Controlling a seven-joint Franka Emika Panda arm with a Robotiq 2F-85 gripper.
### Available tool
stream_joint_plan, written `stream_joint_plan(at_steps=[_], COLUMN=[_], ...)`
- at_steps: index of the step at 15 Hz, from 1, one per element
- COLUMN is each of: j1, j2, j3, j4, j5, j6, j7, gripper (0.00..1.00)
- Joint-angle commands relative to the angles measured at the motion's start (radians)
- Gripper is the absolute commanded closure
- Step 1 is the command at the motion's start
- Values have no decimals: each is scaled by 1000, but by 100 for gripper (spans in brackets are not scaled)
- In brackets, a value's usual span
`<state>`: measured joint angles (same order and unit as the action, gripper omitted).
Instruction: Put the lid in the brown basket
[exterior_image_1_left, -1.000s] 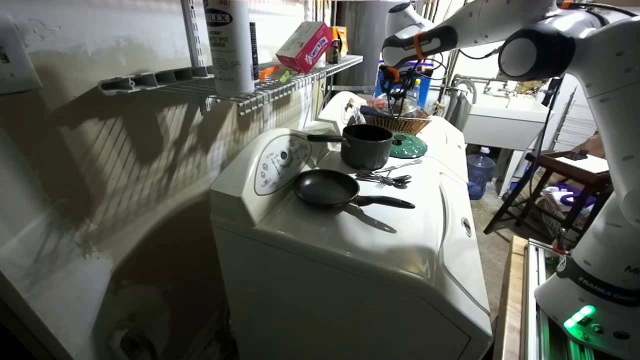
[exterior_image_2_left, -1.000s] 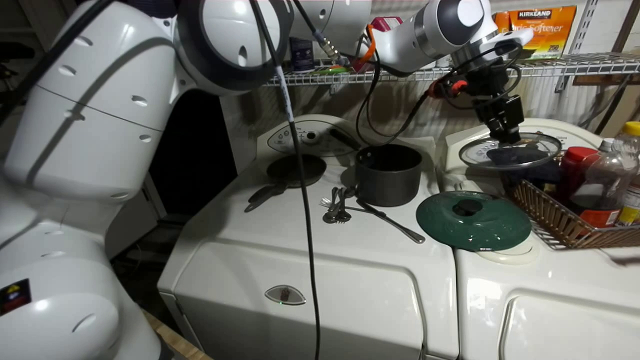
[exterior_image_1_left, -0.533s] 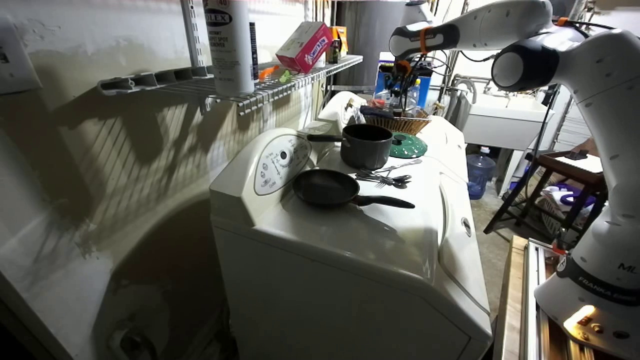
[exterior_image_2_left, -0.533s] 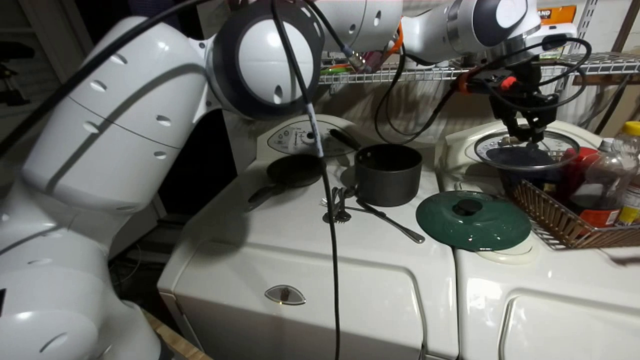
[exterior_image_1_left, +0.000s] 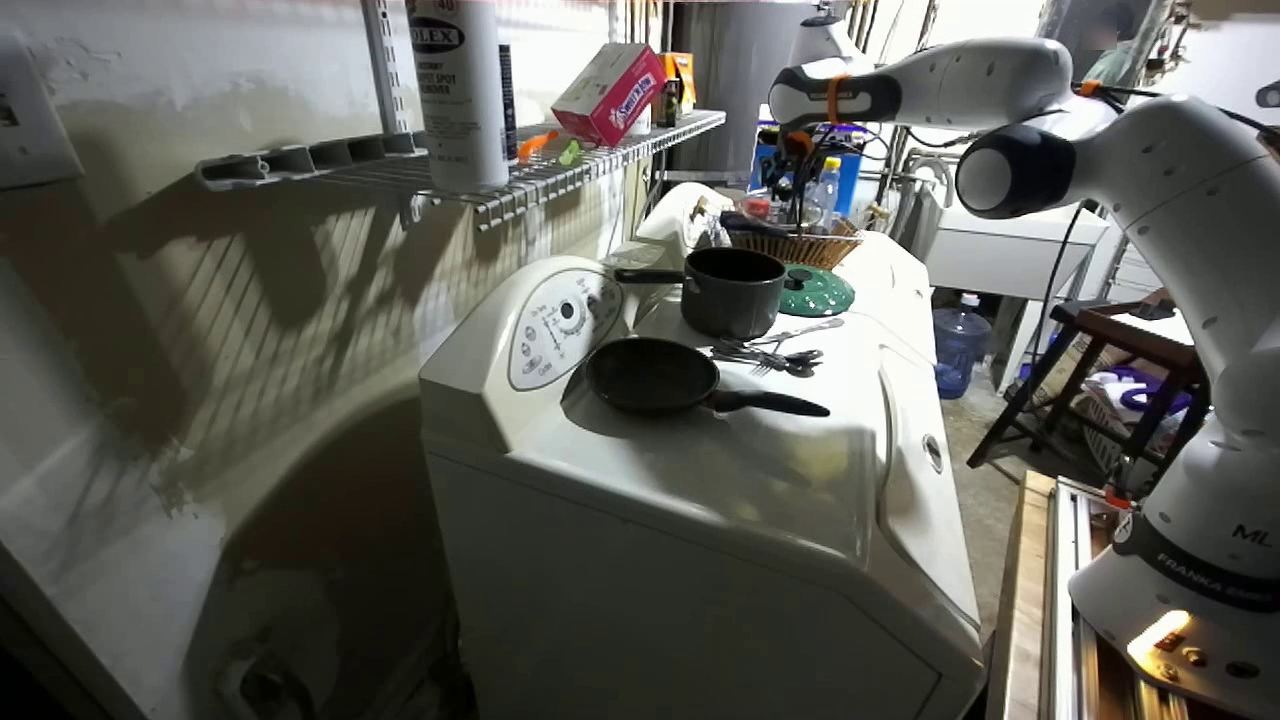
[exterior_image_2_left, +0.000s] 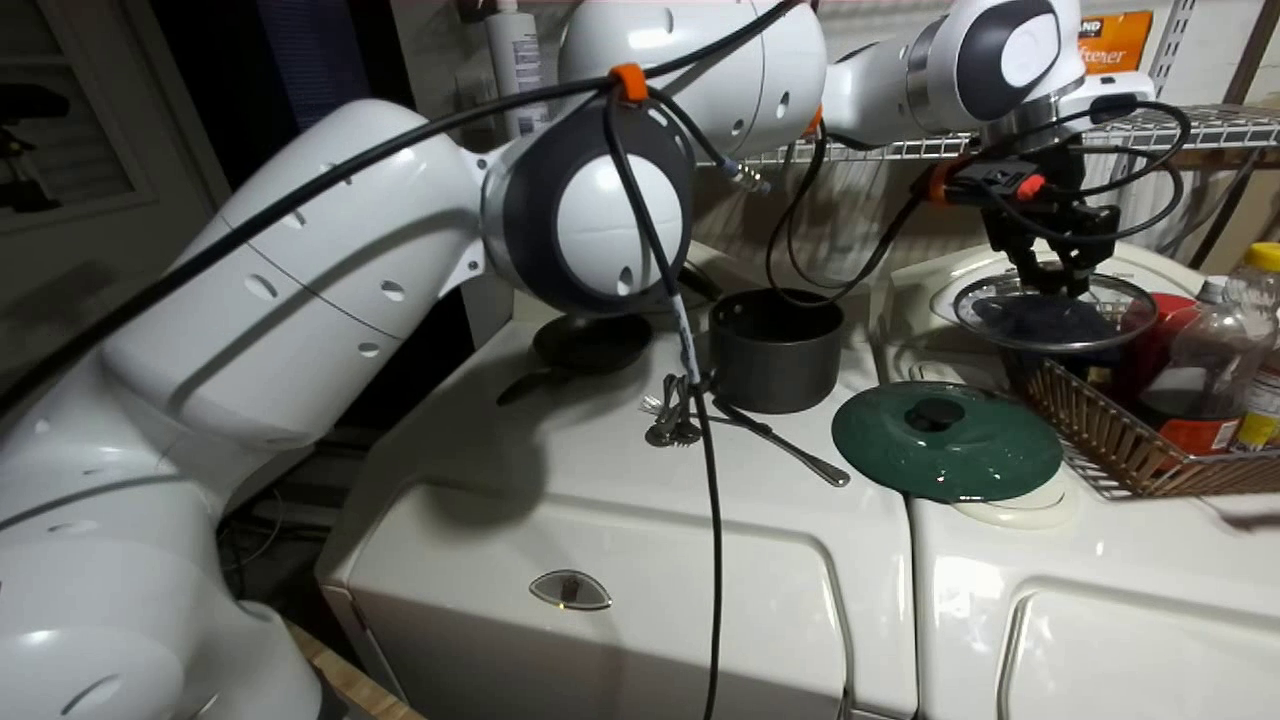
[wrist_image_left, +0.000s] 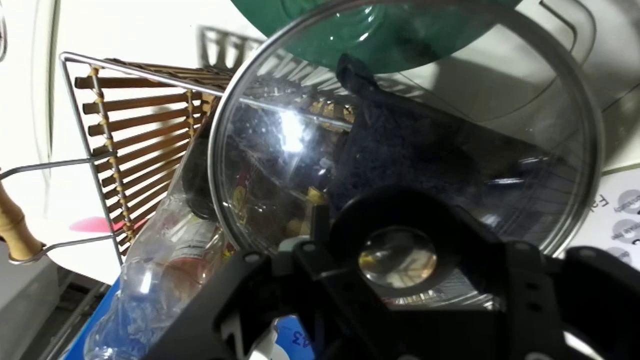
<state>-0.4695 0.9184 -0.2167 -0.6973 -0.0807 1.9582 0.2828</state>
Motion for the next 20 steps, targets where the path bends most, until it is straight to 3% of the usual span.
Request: stream_joint_plan(at_steps=[1,13,15,17,20], j1=[-19,-70,-59,-61,-60], j2=[91,234,183,201,196], j3=[-6,27,29,30,29], j4=[149,340,239,266,257], j5=[19,29,27,28,28], j6=[-7,39,93,96,119], j7=[-9,-17,-7,-2,5], gripper=[66,66,66,16,4])
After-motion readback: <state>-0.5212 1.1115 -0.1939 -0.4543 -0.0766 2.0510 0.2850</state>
